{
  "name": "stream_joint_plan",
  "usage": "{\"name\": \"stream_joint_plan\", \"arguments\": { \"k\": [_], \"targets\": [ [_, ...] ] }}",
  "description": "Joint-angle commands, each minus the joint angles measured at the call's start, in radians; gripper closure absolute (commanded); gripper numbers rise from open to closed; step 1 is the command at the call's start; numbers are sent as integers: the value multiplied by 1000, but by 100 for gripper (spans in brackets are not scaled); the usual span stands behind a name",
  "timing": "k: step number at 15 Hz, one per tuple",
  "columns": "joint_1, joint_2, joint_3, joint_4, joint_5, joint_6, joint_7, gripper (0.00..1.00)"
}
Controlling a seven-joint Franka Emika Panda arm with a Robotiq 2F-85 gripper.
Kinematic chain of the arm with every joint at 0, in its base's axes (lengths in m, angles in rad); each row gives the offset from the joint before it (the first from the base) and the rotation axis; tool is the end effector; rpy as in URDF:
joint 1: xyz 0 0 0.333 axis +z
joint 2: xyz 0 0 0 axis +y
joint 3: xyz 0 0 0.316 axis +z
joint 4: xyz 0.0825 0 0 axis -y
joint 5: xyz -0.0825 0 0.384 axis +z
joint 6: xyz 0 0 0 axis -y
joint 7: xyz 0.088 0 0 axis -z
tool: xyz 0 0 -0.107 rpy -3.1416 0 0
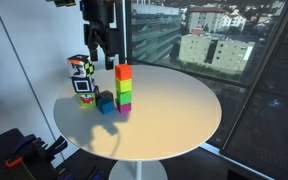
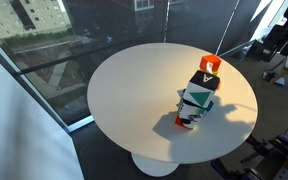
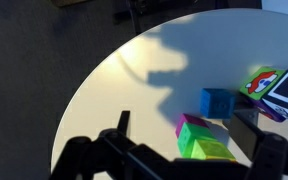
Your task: Put the orange block on top of the yellow block
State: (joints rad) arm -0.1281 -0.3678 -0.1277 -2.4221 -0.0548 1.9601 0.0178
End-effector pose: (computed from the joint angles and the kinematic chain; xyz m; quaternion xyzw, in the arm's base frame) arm 0.4048 -0.1108 0.4359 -0.9917 0.1194 0.0481 0.0036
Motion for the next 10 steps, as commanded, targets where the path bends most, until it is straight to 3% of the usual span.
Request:
{"name": "stream_joint_plan", "arguments": {
  "k": [1, 10],
  "targets": [
    [-7, -84, 2, -37, -3, 4, -10, 0],
    [14, -159, 68, -39, -2, -11, 47, 0]
  ]
}}
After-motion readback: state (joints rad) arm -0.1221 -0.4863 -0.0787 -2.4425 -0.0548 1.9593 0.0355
